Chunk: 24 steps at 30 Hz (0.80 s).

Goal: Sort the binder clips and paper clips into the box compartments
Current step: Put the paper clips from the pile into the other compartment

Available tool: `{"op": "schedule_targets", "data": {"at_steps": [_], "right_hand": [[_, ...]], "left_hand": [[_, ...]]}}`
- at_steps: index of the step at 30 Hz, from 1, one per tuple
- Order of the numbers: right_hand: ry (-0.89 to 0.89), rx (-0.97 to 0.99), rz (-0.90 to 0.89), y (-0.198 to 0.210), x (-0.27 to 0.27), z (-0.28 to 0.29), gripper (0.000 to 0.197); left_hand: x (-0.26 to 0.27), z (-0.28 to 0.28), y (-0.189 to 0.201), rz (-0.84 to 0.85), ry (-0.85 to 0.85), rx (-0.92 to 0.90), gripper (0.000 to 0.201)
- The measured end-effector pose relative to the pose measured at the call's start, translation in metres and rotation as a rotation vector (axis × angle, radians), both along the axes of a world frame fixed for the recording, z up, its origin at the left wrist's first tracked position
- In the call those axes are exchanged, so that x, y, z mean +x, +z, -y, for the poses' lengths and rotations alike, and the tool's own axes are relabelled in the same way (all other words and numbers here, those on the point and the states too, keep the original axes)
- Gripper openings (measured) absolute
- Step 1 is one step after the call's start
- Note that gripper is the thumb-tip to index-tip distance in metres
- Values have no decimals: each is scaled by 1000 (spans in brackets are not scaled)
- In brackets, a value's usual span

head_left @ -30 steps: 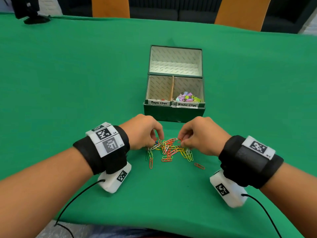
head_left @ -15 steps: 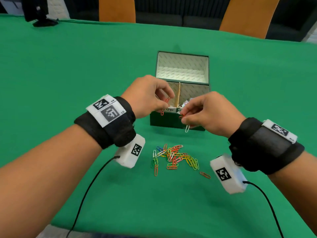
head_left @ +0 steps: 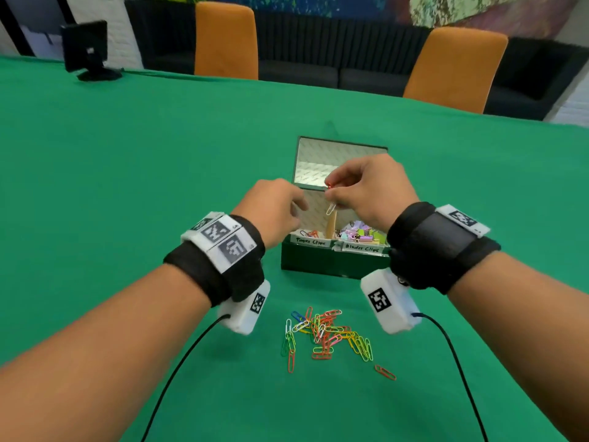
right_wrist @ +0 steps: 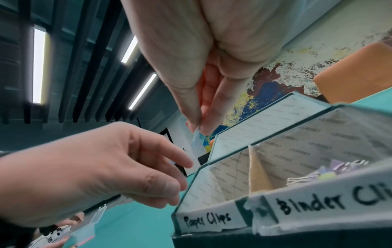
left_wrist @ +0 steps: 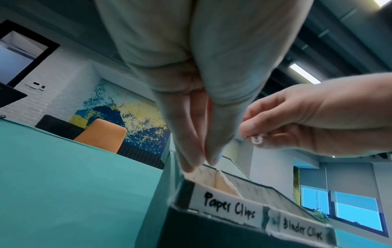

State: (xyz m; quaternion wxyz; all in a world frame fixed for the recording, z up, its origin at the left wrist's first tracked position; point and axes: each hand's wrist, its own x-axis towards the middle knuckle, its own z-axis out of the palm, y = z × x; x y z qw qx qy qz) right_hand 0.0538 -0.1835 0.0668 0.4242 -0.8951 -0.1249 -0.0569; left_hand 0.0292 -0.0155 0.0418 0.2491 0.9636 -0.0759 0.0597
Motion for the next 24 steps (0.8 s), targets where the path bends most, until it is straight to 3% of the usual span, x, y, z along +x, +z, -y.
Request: {"op": "schedule_targets", "data": {"at_steps": [4, 8, 14, 17, 20, 24], "right_hand": [[17, -167, 53, -18, 7, -18, 11], [86, -433, -57, -30, 6, -26, 24], [75, -322, 61, -9, -18, -13, 28], [156, -341, 37, -21, -47, 6, 18], [295, -462, -128, -45, -73, 35, 12], [345, -604, -379, -68, -93, 78, 34]], "left_hand": [[-20, -9, -5, 2, 20, 8, 16], [-33, -10, -19, -78, -19, 35, 12], [-48, -6, -36, -240, -181, 62, 10], [-57, -2, -44, -357, -304, 110, 26], [-60, -1, -46, -389, -351, 188, 43], [-63, -7, -50, -430, -431, 298, 65]]}}
